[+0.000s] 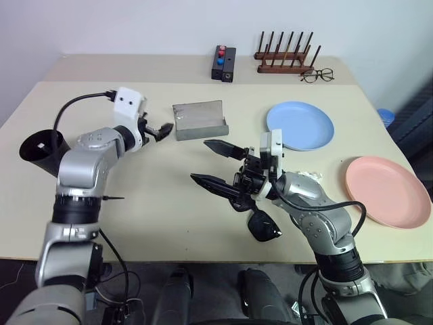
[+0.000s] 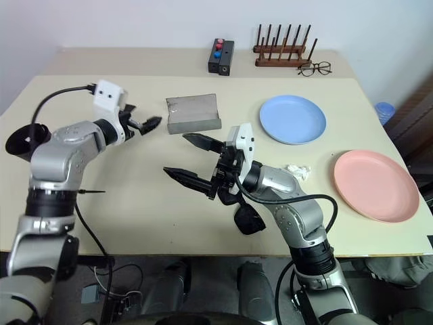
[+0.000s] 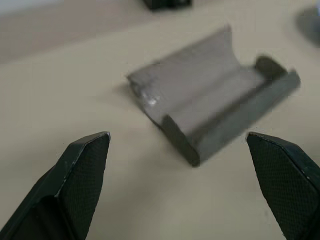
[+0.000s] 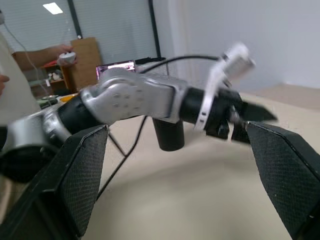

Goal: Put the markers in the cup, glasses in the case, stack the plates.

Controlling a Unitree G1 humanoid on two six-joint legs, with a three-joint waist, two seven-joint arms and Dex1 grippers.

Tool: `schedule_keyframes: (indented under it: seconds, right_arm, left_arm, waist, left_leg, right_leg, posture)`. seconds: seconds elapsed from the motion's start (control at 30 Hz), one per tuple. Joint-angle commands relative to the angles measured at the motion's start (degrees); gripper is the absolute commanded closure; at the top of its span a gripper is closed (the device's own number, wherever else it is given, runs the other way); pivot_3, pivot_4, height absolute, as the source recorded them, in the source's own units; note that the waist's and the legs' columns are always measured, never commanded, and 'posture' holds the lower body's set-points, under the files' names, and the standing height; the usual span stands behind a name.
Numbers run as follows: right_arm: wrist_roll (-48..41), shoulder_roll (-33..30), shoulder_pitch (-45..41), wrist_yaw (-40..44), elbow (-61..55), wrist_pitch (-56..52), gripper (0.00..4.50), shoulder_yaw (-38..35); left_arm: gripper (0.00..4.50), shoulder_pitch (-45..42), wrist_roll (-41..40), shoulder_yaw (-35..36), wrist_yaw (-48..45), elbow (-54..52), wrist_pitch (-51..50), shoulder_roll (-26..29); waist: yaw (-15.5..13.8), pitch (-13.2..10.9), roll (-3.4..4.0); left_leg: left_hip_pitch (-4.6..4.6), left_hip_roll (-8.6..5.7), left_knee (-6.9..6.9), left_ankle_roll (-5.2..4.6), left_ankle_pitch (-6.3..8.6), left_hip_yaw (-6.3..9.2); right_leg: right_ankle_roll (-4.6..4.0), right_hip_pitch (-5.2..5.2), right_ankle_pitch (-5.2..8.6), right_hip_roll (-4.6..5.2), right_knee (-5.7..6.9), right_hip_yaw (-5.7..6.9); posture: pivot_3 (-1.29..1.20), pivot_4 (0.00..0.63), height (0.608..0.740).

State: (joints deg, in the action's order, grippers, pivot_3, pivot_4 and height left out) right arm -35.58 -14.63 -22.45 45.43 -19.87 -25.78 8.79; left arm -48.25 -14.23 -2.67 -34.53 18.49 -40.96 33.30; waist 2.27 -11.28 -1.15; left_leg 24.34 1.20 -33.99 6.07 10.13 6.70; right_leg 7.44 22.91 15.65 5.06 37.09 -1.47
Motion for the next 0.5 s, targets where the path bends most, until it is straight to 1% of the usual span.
schedule_keyframes:
  seconds: [0.03,0.13,0.23,0.37,0.5]
  right_arm:
    - [-0.06,0.56,-0.47,-0.19,-1.32,1.09,0.0,-0.08]
    - [0.77,0.46,-0.05,-0.94,-1.77,1.37,0.0,0.07]
    - [2.19,-2.23,1.45,-0.67,-3.16,1.7,0.0,-0.75]
    - [4.73,-6.58,3.35,-2.32,-3.83,1.53,0.0,-3.27]
    - [8.81,-14.49,5.76,-2.77,-2.5,1.53,0.0,-7.27]
  left_arm:
    - [0.03,-9.24,4.8,-4.65,-8.51,15.07,9.41,-0.53]
    - [0.03,-15.44,7.76,-7.09,-14.24,27.22,16.52,-2.69]
    - [0.03,-19.84,11.33,-9.8,-19.57,36.28,23.57,-5.52]
    - [0.03,-22.77,14.32,-10.97,-24.05,43.41,27.54,-8.22]
    - [0.03,-24.4,16.81,-10.89,-24.29,48.36,28.69,-10.0]
  waist:
    - [-0.02,0.0,0.0]
    - [-0.13,0.0,0.0]
    - [-0.06,0.0,0.0]
    - [0.11,-0.02,-0.02]
    - [0.01,-0.03,-0.03]
  left_leg:
    - [0.04,0.0,0.0,0.0,0.0,0.0]
    - [0.1,0.0,0.0,0.0,0.0,0.0]
    - [0.11,0.0,0.07,0.0,0.0,-0.01]
    - [0.19,0.0,0.09,-0.01,0.0,-0.01]
    - [0.2,0.0,0.08,-0.01,0.0,-0.01]
  right_leg:
    - [0.01,0.02,0.0,0.0,-0.01,0.0]
    - [0.03,0.07,0.01,0.0,-0.05,0.0]
    - [0.05,0.1,0.02,0.01,-0.06,0.0]
    - [0.07,0.19,0.03,0.01,-0.03,0.0]
    - [0.07,0.21,0.04,0.01,0.0,0.0]
  posture:
    - [0.0,0.15,0.74]
    - [0.0,0.15,0.74]
    - [0.0,0.15,0.74]
    - [0.0,0.15,0.74]
    - [0.0,0.15,0.74]
